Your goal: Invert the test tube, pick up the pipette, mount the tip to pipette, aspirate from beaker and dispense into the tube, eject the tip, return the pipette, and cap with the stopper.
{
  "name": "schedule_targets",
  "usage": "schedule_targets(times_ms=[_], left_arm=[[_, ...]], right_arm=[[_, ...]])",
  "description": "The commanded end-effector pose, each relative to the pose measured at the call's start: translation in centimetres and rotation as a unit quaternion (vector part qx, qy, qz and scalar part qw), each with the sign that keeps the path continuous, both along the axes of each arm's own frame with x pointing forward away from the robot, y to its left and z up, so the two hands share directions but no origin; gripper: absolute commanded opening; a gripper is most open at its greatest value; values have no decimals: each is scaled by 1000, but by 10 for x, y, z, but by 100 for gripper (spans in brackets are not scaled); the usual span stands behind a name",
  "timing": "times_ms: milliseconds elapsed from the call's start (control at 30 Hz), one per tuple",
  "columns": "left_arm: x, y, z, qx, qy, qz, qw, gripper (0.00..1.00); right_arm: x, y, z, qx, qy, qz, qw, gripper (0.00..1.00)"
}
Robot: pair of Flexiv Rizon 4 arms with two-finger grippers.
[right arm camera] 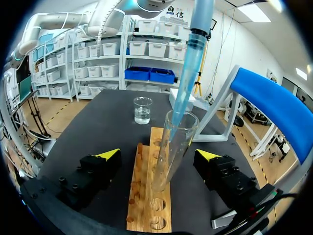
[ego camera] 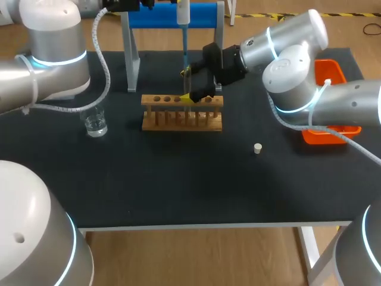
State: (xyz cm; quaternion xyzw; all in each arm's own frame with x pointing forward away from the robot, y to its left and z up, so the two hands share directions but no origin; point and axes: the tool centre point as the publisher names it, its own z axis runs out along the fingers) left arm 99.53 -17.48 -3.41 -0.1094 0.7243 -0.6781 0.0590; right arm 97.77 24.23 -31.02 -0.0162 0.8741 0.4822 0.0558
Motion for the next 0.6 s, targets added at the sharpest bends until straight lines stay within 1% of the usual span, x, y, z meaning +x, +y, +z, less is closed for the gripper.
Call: schedule_targets(times_ms=[33,167,367,600], left_arm=[[-2,3,2,3,-1,5,1000,0],[-1,4,3,3,-6,9,1000,0],[0,4,4,-5,-16,11,1000,0],[1,1,0,-6,-15,7,1000,0]], right_arm=[[0,-1,1,-2,1,0,1000,100],[0,-1,1,-2,1,0,1000,100],[0,-1,1,-2,1,0,1000,100],[0,-1,1,-2,1,0,1000,100]])
